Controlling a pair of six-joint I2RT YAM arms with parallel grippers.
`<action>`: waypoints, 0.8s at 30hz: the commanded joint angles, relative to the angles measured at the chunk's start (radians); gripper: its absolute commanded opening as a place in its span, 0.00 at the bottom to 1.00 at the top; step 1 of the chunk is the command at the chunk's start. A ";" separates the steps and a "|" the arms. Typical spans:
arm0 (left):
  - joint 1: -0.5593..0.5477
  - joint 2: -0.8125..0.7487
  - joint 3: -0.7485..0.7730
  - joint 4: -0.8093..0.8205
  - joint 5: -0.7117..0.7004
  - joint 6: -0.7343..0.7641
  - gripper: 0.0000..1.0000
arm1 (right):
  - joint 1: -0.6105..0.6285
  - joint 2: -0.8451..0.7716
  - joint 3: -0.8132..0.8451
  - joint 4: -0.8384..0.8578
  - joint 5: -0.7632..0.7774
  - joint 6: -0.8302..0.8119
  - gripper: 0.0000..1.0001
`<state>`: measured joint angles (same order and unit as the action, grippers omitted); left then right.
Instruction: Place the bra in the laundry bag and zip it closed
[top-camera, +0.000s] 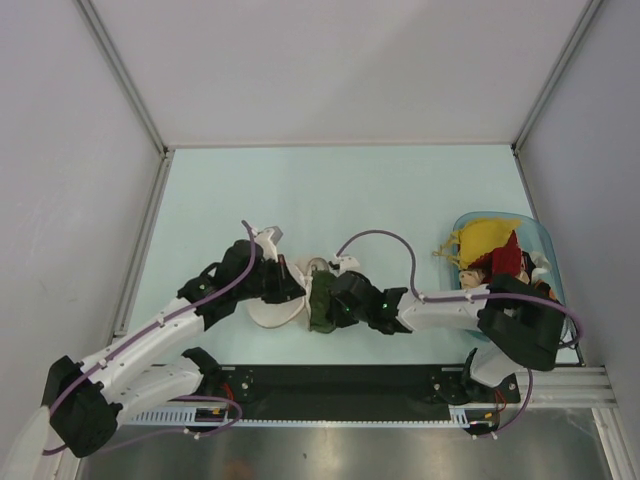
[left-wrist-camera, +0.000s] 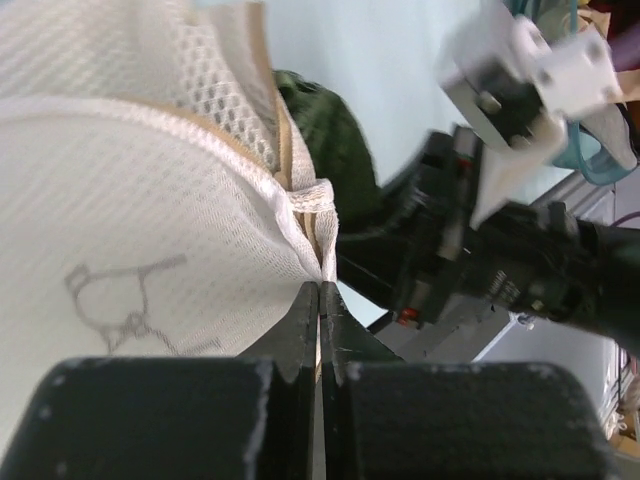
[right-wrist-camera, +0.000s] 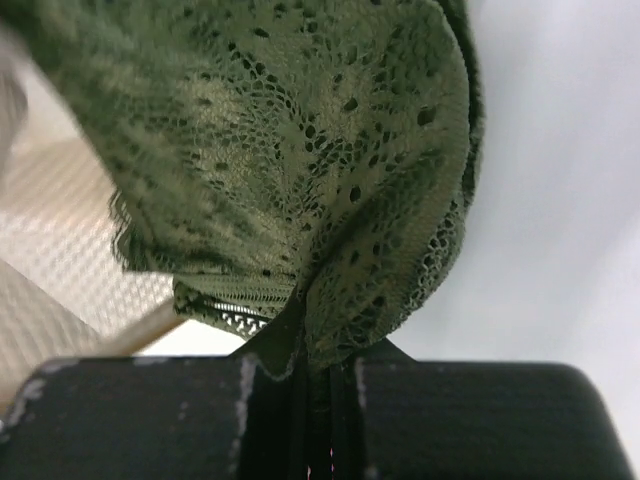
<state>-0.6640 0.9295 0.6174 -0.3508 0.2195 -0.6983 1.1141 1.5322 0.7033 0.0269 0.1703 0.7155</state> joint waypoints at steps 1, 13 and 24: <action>-0.019 0.006 0.018 0.042 0.054 0.005 0.00 | -0.077 0.089 0.114 0.062 -0.193 -0.200 0.00; -0.031 0.048 0.117 -0.034 0.040 0.138 0.00 | -0.022 -0.090 0.141 -0.378 -0.036 -0.332 0.00; -0.183 0.118 0.200 0.016 0.044 0.121 0.00 | 0.075 -0.273 0.171 -0.657 0.029 -0.267 0.00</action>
<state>-0.8169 1.0492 0.7597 -0.3817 0.2478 -0.6006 1.1511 1.2953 0.8322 -0.4923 0.1719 0.4408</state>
